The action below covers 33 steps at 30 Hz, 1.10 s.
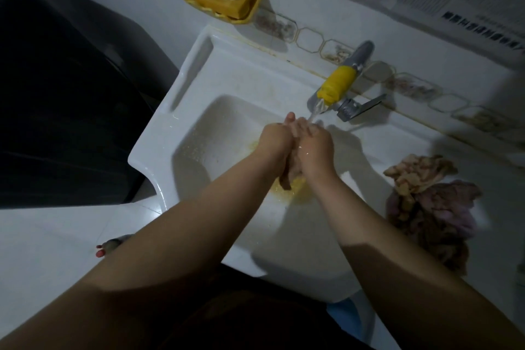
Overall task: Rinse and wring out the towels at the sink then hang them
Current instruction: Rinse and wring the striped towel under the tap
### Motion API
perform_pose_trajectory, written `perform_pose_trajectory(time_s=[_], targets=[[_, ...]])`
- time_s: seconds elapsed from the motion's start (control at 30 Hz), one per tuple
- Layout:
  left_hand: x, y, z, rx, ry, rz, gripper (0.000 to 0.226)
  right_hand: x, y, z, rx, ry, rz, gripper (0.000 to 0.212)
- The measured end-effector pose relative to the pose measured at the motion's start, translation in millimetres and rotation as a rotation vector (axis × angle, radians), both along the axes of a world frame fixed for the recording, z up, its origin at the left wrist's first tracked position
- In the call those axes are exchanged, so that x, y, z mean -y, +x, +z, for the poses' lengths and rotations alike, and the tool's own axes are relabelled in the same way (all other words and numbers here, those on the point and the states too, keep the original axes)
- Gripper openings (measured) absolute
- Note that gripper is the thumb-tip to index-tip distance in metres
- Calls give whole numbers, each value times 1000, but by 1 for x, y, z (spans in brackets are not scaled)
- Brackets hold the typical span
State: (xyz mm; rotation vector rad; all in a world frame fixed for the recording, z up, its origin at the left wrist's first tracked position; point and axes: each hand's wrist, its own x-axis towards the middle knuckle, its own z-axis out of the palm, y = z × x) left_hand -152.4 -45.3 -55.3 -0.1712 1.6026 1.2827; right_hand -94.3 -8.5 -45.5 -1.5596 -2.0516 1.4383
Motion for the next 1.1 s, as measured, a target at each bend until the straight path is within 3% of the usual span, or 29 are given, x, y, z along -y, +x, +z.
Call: perform_pose_trajectory(time_s=[0.13, 0.2, 0.33, 0.43, 0.57, 0.63, 0.73, 0.87, 0.97, 1.03, 1.1], targets=[[4, -12, 5, 64, -15, -1, 57, 8, 1, -5, -15, 44, 56, 45], [11, -14, 6, 127, 44, -78, 60, -12, 2, -7, -9, -40, 1, 44], [35, -33, 7, 107, 49, -505, 56, -36, 13, -8, 67, -166, 39, 38], [51, -51, 9, 164, 145, -610, 33, -42, 23, -1, 145, -184, 179, 43], [59, -65, 2, 319, 347, -450, 29, -44, 36, 2, 128, -386, 425, 38], [58, -65, -4, 273, 330, -286, 26, -43, 39, 0, 63, -538, 470, 23], [55, -62, -10, 118, 291, -34, 12, -39, 41, -2, -39, -682, 357, 8], [46, -43, -11, -182, 10, 4, 30, -41, 33, -7, -130, -541, 87, 7], [29, -29, -12, -178, -64, 37, 27, -14, 15, -4, -152, -348, 114, 17], [18, -18, -4, -238, -87, -116, 16, 3, 3, -5, -81, -97, 195, 34], [7, -2, -2, -93, -44, -20, 15, -8, -6, -11, 30, 26, 114, 39]])
